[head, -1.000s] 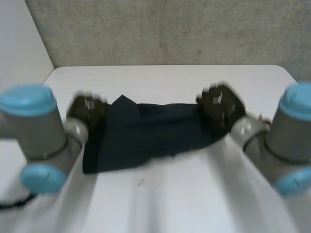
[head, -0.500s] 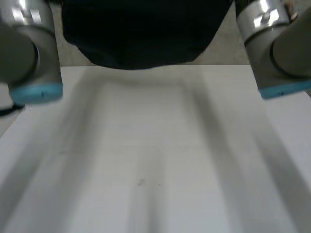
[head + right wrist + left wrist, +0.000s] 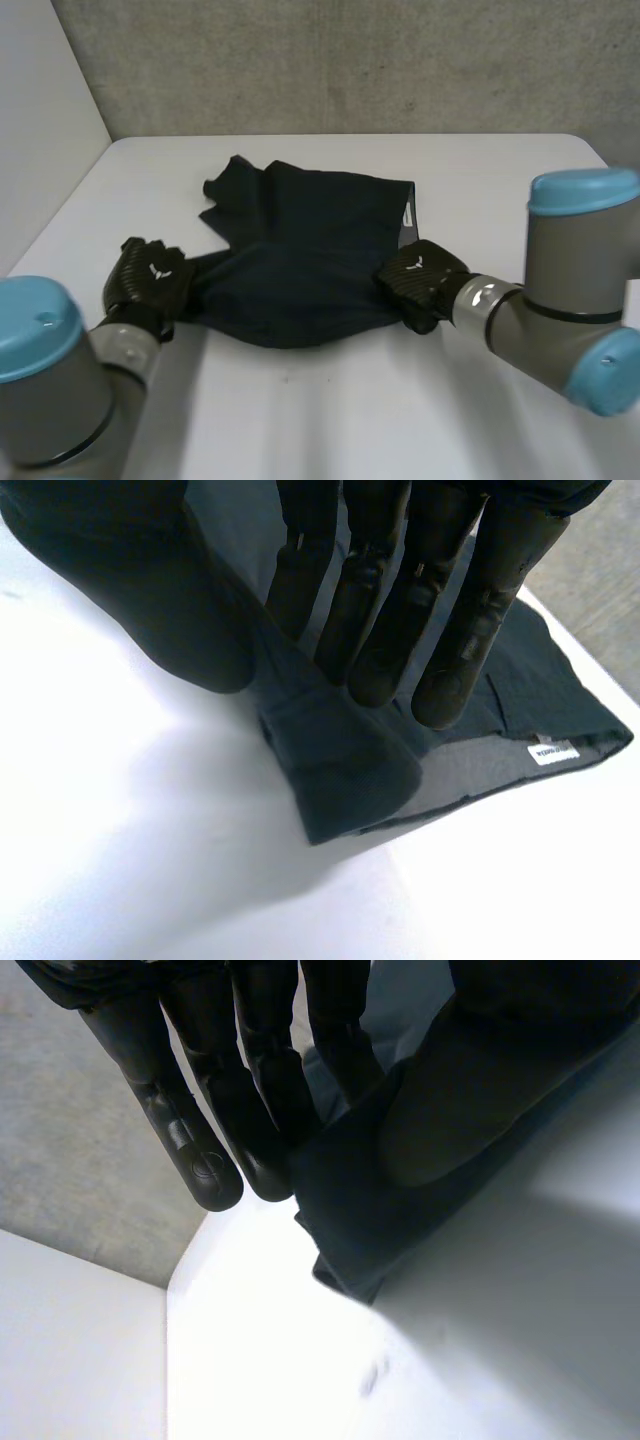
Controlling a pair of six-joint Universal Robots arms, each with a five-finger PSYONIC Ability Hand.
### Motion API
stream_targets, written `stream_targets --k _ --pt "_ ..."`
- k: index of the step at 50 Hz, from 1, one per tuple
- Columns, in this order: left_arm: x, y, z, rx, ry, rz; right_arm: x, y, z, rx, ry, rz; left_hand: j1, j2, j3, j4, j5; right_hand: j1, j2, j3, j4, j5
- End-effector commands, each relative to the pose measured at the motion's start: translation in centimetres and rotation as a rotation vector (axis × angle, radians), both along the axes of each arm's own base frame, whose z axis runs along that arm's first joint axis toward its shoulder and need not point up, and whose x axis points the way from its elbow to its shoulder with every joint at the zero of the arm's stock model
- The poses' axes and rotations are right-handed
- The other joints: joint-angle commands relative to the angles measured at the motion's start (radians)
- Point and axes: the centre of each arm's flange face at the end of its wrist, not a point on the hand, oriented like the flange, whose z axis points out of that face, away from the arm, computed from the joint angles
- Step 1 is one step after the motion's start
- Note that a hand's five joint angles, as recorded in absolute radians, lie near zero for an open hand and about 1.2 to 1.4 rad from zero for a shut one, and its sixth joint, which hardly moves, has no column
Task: Fold the shorts.
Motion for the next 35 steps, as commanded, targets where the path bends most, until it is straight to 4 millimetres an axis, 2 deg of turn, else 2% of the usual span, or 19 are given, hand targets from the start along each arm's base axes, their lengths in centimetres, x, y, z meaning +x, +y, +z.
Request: stream_targets --k 1,4,7,11,13,15,16,18,19,20,23,24,26,27,29,31,34,35 --pt "2.5 5.3 2.0 0.163 -0.201 -0.062 -2.5 5.6 3.6 0.192 0.148 0.059 0.265 0.197 0.206 0.2 0.231 0.417 0.206 0.2 0.204 0.241" --pt "2.8 7.5 2.1 0.266 -0.237 -0.134 -4.1 8.4 4.0 0.23 0.317 0.174 0.265 0.197 0.206 0.2 0.231 0.417 0.206 0.2 0.204 0.241" --pt "2.8 8.6 2.2 0.319 -0.251 -0.183 -4.5 8.8 3.9 0.186 0.378 0.241 0.265 0.197 0.206 0.2 0.231 0.417 0.206 0.2 0.204 0.241" --pt "2.1 8.0 1.8 0.315 -0.228 -0.213 -3.9 8.0 3.6 0.165 0.319 0.191 0.265 0.197 0.206 0.2 0.231 0.417 0.206 0.2 0.204 0.241" --pt "1.5 6.8 1.0 0.293 -0.218 -0.214 -3.5 7.5 3.5 0.142 0.29 0.169 0.265 0.197 0.206 0.2 0.231 0.417 0.206 0.2 0.204 0.241" --pt "0.9 5.9 0.5 0.267 -0.208 -0.214 -3.0 6.4 2.2 0.14 0.273 0.143 0.265 0.197 0.206 0.2 0.231 0.417 0.206 0.2 0.204 0.241" --pt "0.3 5.0 0.0 0.237 -0.197 -0.218 -2.9 6.1 1.7 0.145 0.273 0.137 -0.063 -0.131 -0.122 -0.128 -0.098 0.417 0.206 0.2 0.204 0.241" --pt "-0.1 3.9 0.1 0.19 -0.184 -0.205 -2.7 5.7 0.7 0.154 0.276 0.124 -0.513 -0.581 -0.573 -0.578 -0.548 0.417 0.206 0.2 0.204 0.241" --pt "-0.3 3.2 0.1 0.165 -0.177 -0.193 -2.7 5.5 0.0 0.157 0.284 0.108 -0.678 -0.746 -0.738 -0.743 -0.713 0.417 0.206 0.2 0.204 0.241" --pt "-0.9 1.8 0.7 0.099 -0.158 -0.185 -2.7 5.5 -0.2 0.154 0.286 0.103 -0.741 -0.808 -0.8 -0.806 -0.775 0.417 0.206 0.2 0.204 0.241" --pt "-1.9 -0.5 2.2 -0.012 -0.098 -0.163 -3.0 5.5 -0.9 0.152 0.299 0.08 -0.782 -0.85 -0.842 -0.847 -0.817 0.417 0.206 0.2 0.204 0.241" --pt "-2.3 -2.4 3.0 -0.086 -0.062 -0.138 -3.1 5.6 -1.0 0.152 0.302 0.079 -0.794 -0.862 -0.854 -0.859 -0.829 0.417 0.206 0.2 0.204 0.241" --pt "-2.3 -4.6 3.6 -0.156 -0.034 -0.107 -3.2 5.6 -1.3 0.153 0.304 0.076 -0.786 -0.853 -0.845 -0.85 -0.82 0.417 0.206 0.2 0.204 0.241" --pt "-2.0 -6.7 4.1 -0.214 -0.014 -0.077 -3.2 5.7 -1.5 0.152 0.303 0.077 -0.762 -0.83 -0.822 -0.827 -0.797 0.417 0.206 0.2 0.204 0.241" --pt "-1.8 -8.5 4.3 -0.253 -0.001 -0.055 -3.2 5.7 -1.6 0.146 0.301 0.077 -0.753 -0.821 -0.813 -0.818 -0.788 0.417 0.206 0.2 0.204 0.241" --pt "-2.6 -10.6 3.0 -0.256 0.005 -0.085 -3.1 5.5 -1.6 0.137 0.296 0.074 -0.742 -0.809 -0.801 -0.806 -0.776 0.417 0.206 0.2 0.204 0.241" --pt "-3.6 -12.6 1.4 -0.229 0.01 -0.122 -3.1 5.5 -1.5 0.131 0.294 0.074 -0.73 -0.797 -0.789 -0.795 -0.764 0.417 0.206 0.2 0.204 0.241" --pt "-4.2 -13.5 0.1 -0.197 0.021 -0.145 -3.0 5.4 -1.5 0.127 0.291 0.075 -0.706 -0.774 -0.766 -0.771 -0.741 0.417 0.206 0.2 0.204 0.241"
